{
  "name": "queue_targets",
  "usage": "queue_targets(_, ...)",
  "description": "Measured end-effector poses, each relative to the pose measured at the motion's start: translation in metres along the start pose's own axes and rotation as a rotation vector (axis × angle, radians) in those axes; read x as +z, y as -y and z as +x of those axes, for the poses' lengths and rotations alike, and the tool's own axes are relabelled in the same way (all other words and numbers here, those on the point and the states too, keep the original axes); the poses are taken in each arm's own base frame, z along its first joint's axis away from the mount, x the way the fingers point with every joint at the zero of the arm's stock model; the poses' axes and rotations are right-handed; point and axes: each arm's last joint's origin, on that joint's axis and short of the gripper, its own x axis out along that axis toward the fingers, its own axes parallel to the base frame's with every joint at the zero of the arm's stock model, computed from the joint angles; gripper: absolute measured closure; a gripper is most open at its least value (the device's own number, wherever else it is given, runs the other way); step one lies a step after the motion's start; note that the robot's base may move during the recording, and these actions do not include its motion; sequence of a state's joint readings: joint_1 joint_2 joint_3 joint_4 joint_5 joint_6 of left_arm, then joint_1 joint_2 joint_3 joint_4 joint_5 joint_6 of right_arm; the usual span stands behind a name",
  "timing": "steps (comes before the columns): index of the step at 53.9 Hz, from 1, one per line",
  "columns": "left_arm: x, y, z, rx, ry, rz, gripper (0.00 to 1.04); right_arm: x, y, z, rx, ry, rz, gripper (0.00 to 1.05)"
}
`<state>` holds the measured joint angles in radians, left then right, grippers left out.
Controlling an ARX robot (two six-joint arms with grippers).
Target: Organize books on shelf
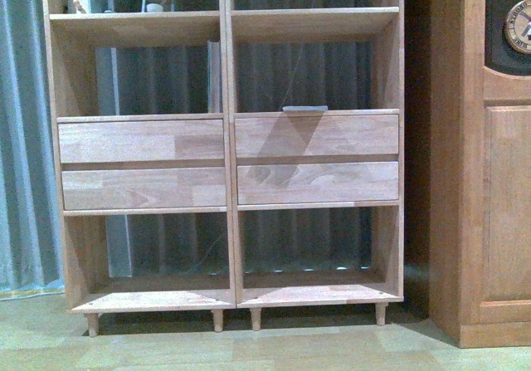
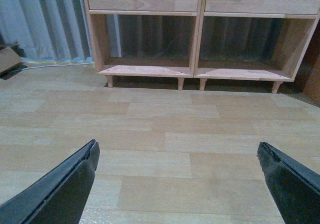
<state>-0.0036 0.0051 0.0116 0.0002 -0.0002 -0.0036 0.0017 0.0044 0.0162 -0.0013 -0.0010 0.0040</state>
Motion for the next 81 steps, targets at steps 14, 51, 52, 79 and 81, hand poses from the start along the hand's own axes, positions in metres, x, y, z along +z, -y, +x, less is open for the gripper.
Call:
queue_targets(14, 0.0, 0.0, 0.0, 0.0, 0.0, 0.0, 0.07, 0.0, 0.0, 0.0, 0.0, 0.0, 0.0, 0.07)
queue_targets(51, 0.0, 0.0, 0.0, 0.0, 0.0, 0.0, 0.07, 0.0, 0.0, 0.0, 0.0, 0.0, 0.0, 0.07)
queue_targets(52, 0.0, 0.0, 0.0, 0.0, 0.0, 0.0, 0.07, 0.0, 0.0, 0.0, 0.0, 0.0, 0.0, 0.07)
queue_targets(79, 0.0, 0.0, 0.0, 0.001, 0.0, 0.0, 0.07, 0.0, 0.0, 0.0, 0.0, 0.0, 0.0, 0.07)
queue_targets(81, 0.0, 0.0, 0.0, 0.0, 0.0, 0.0, 0.07, 0.0, 0.0, 0.0, 0.0, 0.0, 0.0, 0.07)
